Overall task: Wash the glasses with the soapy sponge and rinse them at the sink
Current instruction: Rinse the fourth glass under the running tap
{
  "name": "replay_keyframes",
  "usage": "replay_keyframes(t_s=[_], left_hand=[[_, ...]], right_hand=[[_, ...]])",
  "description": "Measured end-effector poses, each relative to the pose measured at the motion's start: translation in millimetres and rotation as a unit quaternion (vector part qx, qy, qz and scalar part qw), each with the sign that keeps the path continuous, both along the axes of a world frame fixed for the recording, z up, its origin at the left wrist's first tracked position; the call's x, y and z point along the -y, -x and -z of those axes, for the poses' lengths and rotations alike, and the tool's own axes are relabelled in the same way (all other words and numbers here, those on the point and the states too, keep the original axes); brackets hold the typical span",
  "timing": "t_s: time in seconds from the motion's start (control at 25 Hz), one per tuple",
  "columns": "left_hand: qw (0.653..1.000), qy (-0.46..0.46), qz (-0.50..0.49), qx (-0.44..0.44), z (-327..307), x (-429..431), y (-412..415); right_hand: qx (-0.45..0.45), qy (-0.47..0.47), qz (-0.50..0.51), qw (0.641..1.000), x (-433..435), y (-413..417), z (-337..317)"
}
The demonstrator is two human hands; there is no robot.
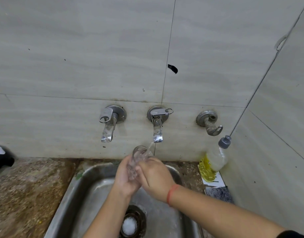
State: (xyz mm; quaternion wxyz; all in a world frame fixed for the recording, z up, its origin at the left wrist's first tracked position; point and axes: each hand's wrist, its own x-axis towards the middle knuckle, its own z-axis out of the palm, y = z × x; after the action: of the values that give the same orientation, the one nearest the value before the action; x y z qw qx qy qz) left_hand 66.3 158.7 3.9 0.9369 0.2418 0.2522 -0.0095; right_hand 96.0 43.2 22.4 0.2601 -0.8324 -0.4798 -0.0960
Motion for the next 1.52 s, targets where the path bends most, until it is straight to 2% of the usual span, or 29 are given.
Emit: replay_keyframes(t_s=[0.04, 0.08, 0.12, 0.16, 0.2, 0.24, 0.28, 0.32, 0.4, 0.44, 0.48, 0.52, 0.56, 0.64, 0.68, 0.76, 0.84, 0.88, 0.92, 1.0, 1.04, 1.08, 1.16, 1.24, 1.28, 1.36, 1.4, 1.44, 1.52], left_hand=[[1.000, 0.004, -0.016, 0.010, 1.6, -0.2, -0.2], [1.000, -0.012, -0.008, 0.007, 1.4, -2.1, 1.4], [0.999, -0.037, 0.015, -0.010, 2.8, -6.4, 2.6], [0.997, -0.059, 0.043, -0.040, 5.5, -12.1, 3.3], [0.993, -0.069, 0.071, -0.065, 6.0, -17.6, 4.5], [0.990, -0.068, 0.094, -0.075, 6.7, -21.1, 5.0], [0.992, -0.052, 0.097, -0.066, 5.6, -20.9, 5.6], [0.996, -0.028, 0.073, -0.041, 4.2, -17.6, 4.7], [1.000, -0.007, -0.006, 0.021, 4.0, -5.6, 2.0], [0.999, -0.020, -0.042, 0.029, 7.6, -0.9, 0.1], [0.997, -0.040, -0.058, 0.028, 9.8, 2.8, -0.9], [0.997, -0.054, -0.053, 0.018, 12.6, 2.4, -1.2], [0.997, -0.064, -0.033, 0.007, 12.1, -0.3, -0.6], [0.995, -0.085, 0.043, -0.027, 10.1, -11.5, 2.2], [0.992, -0.091, 0.072, -0.040, 7.7, -14.5, 3.3], [0.995, -0.066, 0.063, -0.032, 8.2, -14.5, 2.9], [1.000, -0.014, 0.020, -0.001, 9.0, -10.0, 1.0], [1.000, 0.000, 0.014, 0.008, 7.4, -9.3, 0.8], [1.000, 0.010, 0.024, 0.012, 3.6, -11.2, 2.3], [0.997, 0.022, 0.076, 0.003, 1.2, -16.4, 6.5], [0.994, 0.027, 0.107, -0.003, 1.1, -18.7, 8.2], [0.991, 0.026, 0.128, -0.006, -0.9, -18.9, 9.5], [0.992, 0.005, 0.128, 0.007, -2.7, -14.3, 8.5], [0.996, 0.014, 0.076, 0.038, -2.6, -4.5, 7.0], [0.997, 0.036, 0.037, 0.051, -2.9, -0.4, 7.9], [0.994, 0.037, -0.001, 0.098, 1.3, 2.4, 12.3], [0.992, 0.009, -0.001, 0.122, 2.2, 2.3, 16.4], [0.991, -0.033, 0.010, 0.133, 3.8, 1.7, 19.2], [0.984, -0.141, 0.039, 0.100, 6.3, -1.8, 20.3]], right_hand=[[-0.079, -0.015, 0.038, 0.996, -5.7, 7.3, -2.9], [-0.108, -0.008, 0.021, 0.994, -3.4, 6.5, -0.4], [-0.065, 0.020, -0.030, 0.997, 4.8, 1.8, 1.8], [0.041, 0.053, -0.091, 0.994, 15.7, -5.6, 6.5], [0.157, 0.085, -0.147, 0.973, 26.2, -18.2, 12.8], [0.228, 0.097, -0.176, 0.953, 33.1, -31.9, 18.5], [0.238, 0.088, -0.168, 0.952, 33.7, -38.9, 20.0], [0.190, 0.070, -0.134, 0.970, 29.0, -36.2, 19.1], [0.009, 0.025, -0.012, 1.000, 11.3, -12.6, 10.2], [-0.068, 0.022, 0.019, 0.997, 2.7, -3.6, 6.0], [-0.105, 0.036, 0.002, 0.994, 0.4, -0.3, 6.7], [-0.093, 0.056, -0.049, 0.993, 2.8, -0.2, 8.7], [-0.030, 0.071, -0.109, 0.991, 7.8, -1.7, 9.5], [0.158, 0.083, -0.192, 0.965, 22.0, -22.6, 18.1], [0.197, 0.070, -0.202, 0.957, 25.8, -34.2, 19.3], [0.126, 0.064, -0.150, 0.979, 17.9, -26.6, 16.2], [-0.031, 0.028, -0.068, 0.997, 0.7, -0.4, 0.7], [-0.080, 0.034, -0.068, 0.994, -4.2, 4.7, -3.3], [-0.038, 0.048, -0.094, 0.994, -3.3, 3.4, -3.2], [0.189, 0.060, -0.163, 0.966, 12.9, -16.6, 2.8], [0.257, 0.062, -0.174, 0.948, 21.1, -32.2, 4.2], [0.283, 0.054, -0.174, 0.942, 25.2, -41.2, 3.7], [0.228, 0.017, -0.139, 0.964, 22.6, -32.3, 0.8], [0.087, -0.038, -0.063, 0.994, 12.6, -12.9, -4.1], [0.006, -0.066, -0.015, 0.998, 7.8, -6.8, -5.4], [-0.139, -0.112, 0.055, 0.982, 3.5, -7.1, -7.9], [-0.225, -0.144, 0.079, 0.960, 1.7, -10.4, -7.4], [-0.327, -0.179, 0.105, 0.922, -0.2, -13.3, -8.0], [-0.515, -0.233, 0.153, 0.811, -2.6, -18.0, -9.9]])
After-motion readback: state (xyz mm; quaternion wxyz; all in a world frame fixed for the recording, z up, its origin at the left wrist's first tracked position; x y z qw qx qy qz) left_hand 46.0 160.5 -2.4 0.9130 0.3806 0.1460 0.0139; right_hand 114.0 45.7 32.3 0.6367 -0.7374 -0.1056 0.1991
